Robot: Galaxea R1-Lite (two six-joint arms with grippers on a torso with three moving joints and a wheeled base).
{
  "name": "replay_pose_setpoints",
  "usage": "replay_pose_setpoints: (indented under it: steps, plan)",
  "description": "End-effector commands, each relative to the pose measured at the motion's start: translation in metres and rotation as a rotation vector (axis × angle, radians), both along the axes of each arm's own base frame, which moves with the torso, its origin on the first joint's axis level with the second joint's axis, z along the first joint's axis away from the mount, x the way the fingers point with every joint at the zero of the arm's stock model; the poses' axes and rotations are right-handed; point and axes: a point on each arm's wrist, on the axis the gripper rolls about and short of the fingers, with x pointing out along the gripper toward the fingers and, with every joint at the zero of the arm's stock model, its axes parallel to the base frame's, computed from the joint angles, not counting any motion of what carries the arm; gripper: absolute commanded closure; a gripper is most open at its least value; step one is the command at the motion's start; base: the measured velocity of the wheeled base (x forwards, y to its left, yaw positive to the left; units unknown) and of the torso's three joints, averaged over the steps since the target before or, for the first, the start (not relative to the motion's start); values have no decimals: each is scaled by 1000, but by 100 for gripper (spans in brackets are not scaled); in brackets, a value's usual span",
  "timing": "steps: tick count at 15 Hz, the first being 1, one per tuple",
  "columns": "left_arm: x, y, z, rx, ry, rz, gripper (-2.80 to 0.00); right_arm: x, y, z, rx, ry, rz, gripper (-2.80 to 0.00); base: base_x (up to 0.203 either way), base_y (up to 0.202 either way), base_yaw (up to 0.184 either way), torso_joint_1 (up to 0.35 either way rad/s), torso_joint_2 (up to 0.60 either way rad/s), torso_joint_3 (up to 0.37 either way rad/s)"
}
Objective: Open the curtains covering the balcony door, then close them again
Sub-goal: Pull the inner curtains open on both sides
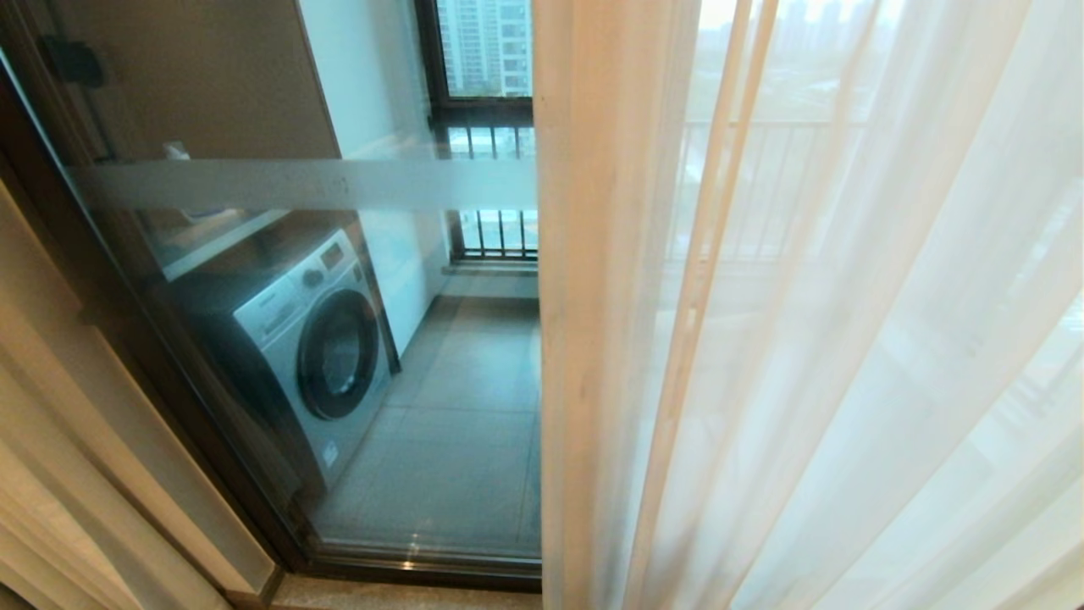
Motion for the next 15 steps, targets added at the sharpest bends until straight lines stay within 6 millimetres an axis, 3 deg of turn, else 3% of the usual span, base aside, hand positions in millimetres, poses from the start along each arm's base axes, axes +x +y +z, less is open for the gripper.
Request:
replay_pose_setpoints:
  steps: [1, 4, 7, 12, 15]
  plan:
    - [0, 0, 0, -1, -1, 0, 0, 39, 1, 40, -5, 107, 47, 0, 0, 0, 0, 0, 0, 0]
    - [0, 0, 0, -1, 1, 0, 0, 95, 7, 89, -12, 124, 135, 0, 0, 0, 0, 0, 0, 0]
    - [0, 0, 0, -1, -1, 0, 0, 153, 24, 126, -25, 106, 271, 0, 0, 0, 0, 0, 0, 0]
    - [0, 0, 0, -1, -1, 0, 0, 240, 83, 159, -32, 55, 458, 0, 0, 0, 0, 0, 0, 0]
    - [0, 0, 0, -1, -1, 0, 0, 272, 128, 162, -30, 50, 529, 0, 0, 0, 0, 0, 0, 0]
